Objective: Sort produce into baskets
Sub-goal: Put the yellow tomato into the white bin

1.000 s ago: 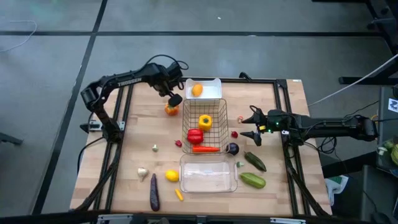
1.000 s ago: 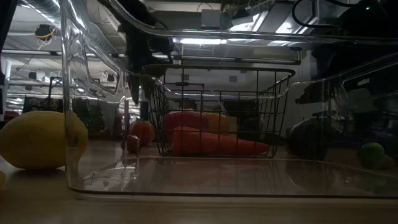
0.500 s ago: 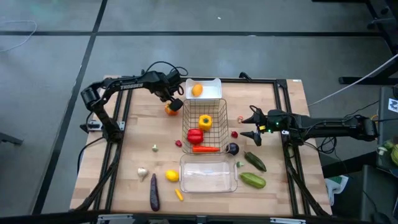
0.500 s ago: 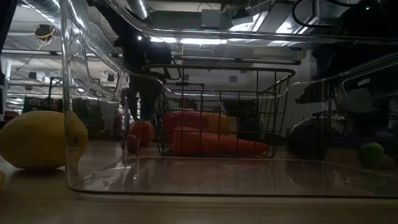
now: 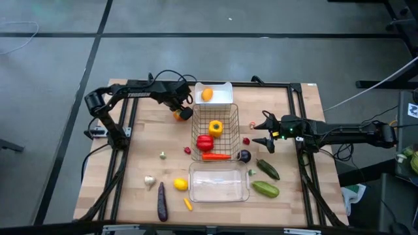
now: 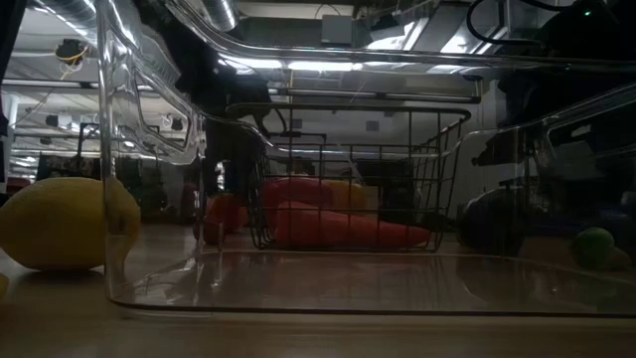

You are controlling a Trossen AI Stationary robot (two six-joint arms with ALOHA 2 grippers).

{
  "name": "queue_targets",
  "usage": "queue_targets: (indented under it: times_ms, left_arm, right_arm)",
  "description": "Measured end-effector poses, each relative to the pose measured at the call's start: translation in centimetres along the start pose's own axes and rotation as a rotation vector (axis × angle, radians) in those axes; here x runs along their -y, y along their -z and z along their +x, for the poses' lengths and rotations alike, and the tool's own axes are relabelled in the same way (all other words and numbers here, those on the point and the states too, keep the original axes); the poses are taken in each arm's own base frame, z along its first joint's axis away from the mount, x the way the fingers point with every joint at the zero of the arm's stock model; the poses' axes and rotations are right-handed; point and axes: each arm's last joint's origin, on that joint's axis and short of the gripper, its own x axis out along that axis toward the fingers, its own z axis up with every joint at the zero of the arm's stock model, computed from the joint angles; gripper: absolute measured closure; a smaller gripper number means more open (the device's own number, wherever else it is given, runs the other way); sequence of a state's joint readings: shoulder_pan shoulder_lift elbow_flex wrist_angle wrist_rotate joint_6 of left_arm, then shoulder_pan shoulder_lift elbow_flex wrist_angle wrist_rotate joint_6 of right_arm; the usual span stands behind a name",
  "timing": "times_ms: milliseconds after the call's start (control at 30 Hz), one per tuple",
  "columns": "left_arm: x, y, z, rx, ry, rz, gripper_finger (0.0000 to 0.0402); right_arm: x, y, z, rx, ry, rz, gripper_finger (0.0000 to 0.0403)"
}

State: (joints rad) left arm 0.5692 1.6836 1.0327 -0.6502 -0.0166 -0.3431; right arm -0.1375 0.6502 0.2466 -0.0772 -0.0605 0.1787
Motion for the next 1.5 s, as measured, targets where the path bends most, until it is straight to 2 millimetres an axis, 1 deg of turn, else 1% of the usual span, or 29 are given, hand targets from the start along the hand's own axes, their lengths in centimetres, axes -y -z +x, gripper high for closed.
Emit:
queue_targets:
  times_ms: [633, 933, 1133, 1267, 1500]
  left_arm:
    - [0.0, -0.1, 0.2, 0.019, 0.007, 0.027, 0.0007]
    - [0.0, -0.1, 0.2, 0.019, 0.006, 0.057, 0.0042]
    - [0.1, -0.2, 0.2, 0.023, 0.007, 0.056, 0.0046]
    - [0.1, -0.4, -0.2, 0.034, 0.005, 0.055, 0.0045]
    - [-0.3, -0.7, -1.9, 0.091, 0.016, 0.054, 0.0045]
  right_arm:
    - [0.0, 0.0, 0.0, 0.0, 0.0, 0.0, 0.0093]
    - [0.0, 0.0, 0.0, 0.0, 0.0, 0.0, 0.0093]
    - [0.0, 0.0, 0.0, 0.0, 0.0, 0.0, 0.0093]
    - [0.0, 0.0, 0.0, -0.001, 0.001, 0.0, 0.0093]
    - [0.0, 0.0, 0.0, -0.001, 0.001, 0.0, 0.0093]
